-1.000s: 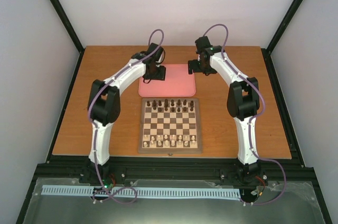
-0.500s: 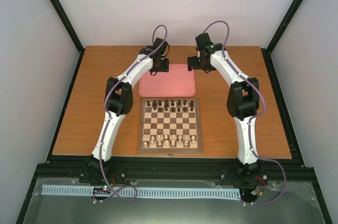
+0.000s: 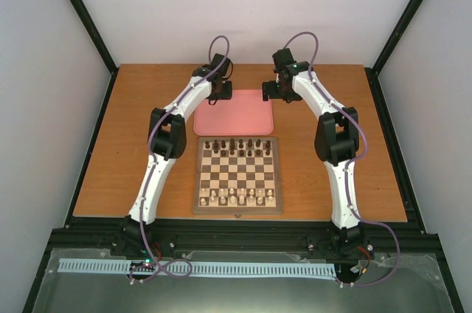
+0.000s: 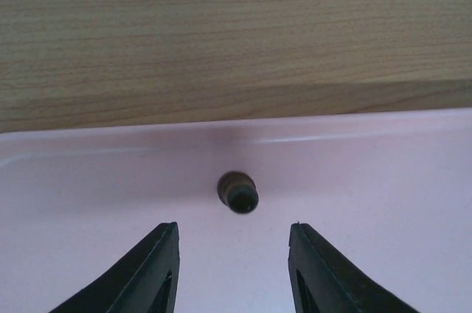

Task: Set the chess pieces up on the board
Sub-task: Pick up the chess piece from the storage box, then place the chess piece on the chessboard.

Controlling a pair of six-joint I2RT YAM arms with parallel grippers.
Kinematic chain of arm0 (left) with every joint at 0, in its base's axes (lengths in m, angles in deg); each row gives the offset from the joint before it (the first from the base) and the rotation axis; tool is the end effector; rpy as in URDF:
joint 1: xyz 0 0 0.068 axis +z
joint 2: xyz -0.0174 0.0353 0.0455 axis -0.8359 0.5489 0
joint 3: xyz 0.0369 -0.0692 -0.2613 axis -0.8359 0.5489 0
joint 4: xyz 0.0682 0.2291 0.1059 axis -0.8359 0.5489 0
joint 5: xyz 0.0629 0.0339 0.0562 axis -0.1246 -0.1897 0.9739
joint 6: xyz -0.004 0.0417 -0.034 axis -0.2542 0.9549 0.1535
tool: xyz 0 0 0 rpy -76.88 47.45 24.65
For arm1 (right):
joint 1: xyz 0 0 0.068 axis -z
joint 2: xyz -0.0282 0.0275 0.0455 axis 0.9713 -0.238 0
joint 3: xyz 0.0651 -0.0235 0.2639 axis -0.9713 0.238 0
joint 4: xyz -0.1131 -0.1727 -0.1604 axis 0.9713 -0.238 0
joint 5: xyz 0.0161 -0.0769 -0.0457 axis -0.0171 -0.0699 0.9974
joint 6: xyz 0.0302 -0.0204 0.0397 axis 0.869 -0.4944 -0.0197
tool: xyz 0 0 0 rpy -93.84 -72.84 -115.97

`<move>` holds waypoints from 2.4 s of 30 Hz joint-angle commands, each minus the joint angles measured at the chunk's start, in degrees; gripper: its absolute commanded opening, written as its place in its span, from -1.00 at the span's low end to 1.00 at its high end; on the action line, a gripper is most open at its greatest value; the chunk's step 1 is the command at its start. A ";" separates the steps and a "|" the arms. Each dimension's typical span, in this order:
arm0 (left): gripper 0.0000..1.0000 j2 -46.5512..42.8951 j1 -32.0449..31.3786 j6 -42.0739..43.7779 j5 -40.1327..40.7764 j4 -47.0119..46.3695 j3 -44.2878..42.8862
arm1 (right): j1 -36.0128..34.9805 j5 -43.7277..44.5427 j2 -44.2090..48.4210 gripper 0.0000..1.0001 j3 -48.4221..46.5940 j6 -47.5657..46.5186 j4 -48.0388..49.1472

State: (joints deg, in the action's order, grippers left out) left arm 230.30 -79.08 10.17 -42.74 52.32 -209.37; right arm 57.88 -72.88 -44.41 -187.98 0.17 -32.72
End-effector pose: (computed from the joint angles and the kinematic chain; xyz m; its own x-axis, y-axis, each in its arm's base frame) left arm 0.5107 -0.2072 0.1737 -0.8714 -0.0431 -0.4886 0.0180 0.9927 -0.1196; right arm 0.4725 0.1559 0.2213 -0.9078 -0.0584 -0.4153 -0.0998 0.9919 0.0787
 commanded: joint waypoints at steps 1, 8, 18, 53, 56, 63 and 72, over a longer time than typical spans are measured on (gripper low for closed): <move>-0.16 2.86 0.31 -1.00 -0.48 -0.92 -3.52 | 0.49 0.12 -0.70 1.00 -1.89 0.13 -0.52; -0.30 4.63 0.40 -1.70 0.12 -2.00 -4.98 | 0.55 -0.24 -1.06 1.00 -1.99 0.07 -0.51; -0.30 4.43 0.45 -1.49 1.51 -3.00 -5.48 | 0.60 -0.57 -1.55 1.00 -2.06 0.19 -0.52; -0.94 -14.08 0.56 2.01 4.17 -1.42 5.12 | 0.71 -1.18 -0.14 1.00 1.50 0.54 0.63; -0.94 -19.87 0.53 2.62 4.11 0.04 9.07 | 0.71 -1.41 0.80 1.00 3.48 0.73 1.42; -0.94 -41.77 0.57 0.28 2.02 0.29 34.68 | 0.77 -2.05 2.93 1.00 8.63 1.15 4.05; -0.94 -65.65 -2.19 -7.05 -0.39 -0.72 65.18 | 0.77 -0.78 2.35 1.00 7.75 0.99 3.74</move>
State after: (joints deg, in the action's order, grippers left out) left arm 170.70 -79.58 7.61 -41.16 52.35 -152.17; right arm 58.21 -74.70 -44.80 -179.37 0.67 -29.61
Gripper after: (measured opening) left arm 0.105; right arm 1.000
